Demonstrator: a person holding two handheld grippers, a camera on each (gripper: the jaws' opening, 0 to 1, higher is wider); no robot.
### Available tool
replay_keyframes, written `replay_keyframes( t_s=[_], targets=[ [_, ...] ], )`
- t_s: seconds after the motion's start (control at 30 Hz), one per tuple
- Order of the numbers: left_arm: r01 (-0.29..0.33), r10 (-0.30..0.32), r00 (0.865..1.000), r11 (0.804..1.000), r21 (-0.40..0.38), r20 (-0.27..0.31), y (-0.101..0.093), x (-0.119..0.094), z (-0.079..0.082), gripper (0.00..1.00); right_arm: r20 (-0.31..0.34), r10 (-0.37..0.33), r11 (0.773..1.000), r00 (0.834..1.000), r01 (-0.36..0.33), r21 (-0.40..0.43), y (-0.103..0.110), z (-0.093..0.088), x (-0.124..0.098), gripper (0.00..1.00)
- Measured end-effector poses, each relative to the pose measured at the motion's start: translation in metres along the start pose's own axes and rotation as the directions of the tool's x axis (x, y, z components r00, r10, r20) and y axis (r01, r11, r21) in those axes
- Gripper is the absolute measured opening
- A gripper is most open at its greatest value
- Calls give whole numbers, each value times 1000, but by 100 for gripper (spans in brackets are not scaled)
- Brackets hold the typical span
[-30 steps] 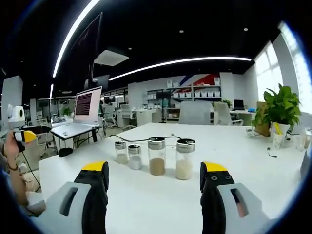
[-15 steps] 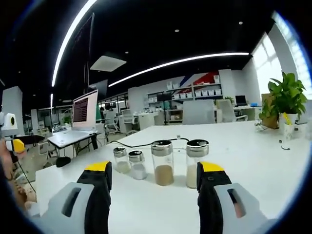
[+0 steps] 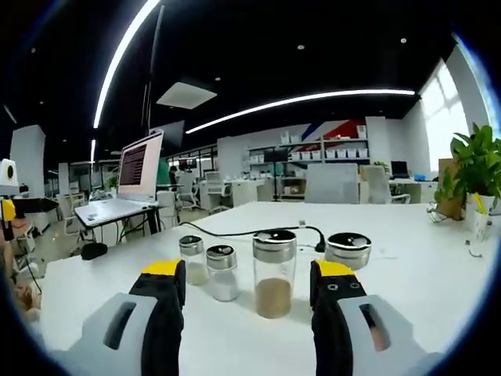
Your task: Rotate the seasoning bottle until the label or dispensing opening points toward the visible target arrow and the bottle remains upright within the marked orientation range
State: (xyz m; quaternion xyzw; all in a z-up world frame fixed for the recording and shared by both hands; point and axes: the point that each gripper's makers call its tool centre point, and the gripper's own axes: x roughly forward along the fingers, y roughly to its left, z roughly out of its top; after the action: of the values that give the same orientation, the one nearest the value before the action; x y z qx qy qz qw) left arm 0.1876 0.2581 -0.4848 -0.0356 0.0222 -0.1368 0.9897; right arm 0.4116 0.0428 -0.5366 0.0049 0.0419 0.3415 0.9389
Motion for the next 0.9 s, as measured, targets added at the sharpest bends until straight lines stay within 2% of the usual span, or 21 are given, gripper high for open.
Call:
replay_keyframes(
  t_s=[0.1,0.23,0.33,0.4,0.43,0.5,0.67,0.8,0.9],
  targets=[
    [18,-18,1000,1000,3,-4,-4,1,-1,97,16,5,1000,1000,-5,8,1,1,8,64],
    [33,-32,999,999,5,-11,-9,1,-3,97,-6,-11,1000,1000,11,17,-2,-7,19,63],
    [34,-34,999,999,7,-16,-9,0,-3,97,-12,-20,1000,1000,20,12,-4,-13,29,59],
    [38,-38,999,999,5,-15,-10,-2,-3,97,1,-1,1000,1000,1,4,-2,-15,32,51],
    [37,-37,999,999,-3,-12,-11,-3,-2,96,28,-22,999,999,22,26,-5,-13,33,50],
    [42,-42,999,999,-3,-3,-14,-5,0,97,25,-46,999,999,46,-6,-9,-16,36,51],
    [42,-42,999,999,0,2,-14,-7,1,97,50,-69,998,996,70,-7,-13,-10,43,50],
    [40,-40,999,999,0,0,-13,-7,1,96,56,-88,995,995,90,-38,-18,-9,49,46],
    [45,-45,999,999,2,0,-13,-6,1,96,56,-88,996,994,89,-14,-21,-9,56,45]
  ],
)
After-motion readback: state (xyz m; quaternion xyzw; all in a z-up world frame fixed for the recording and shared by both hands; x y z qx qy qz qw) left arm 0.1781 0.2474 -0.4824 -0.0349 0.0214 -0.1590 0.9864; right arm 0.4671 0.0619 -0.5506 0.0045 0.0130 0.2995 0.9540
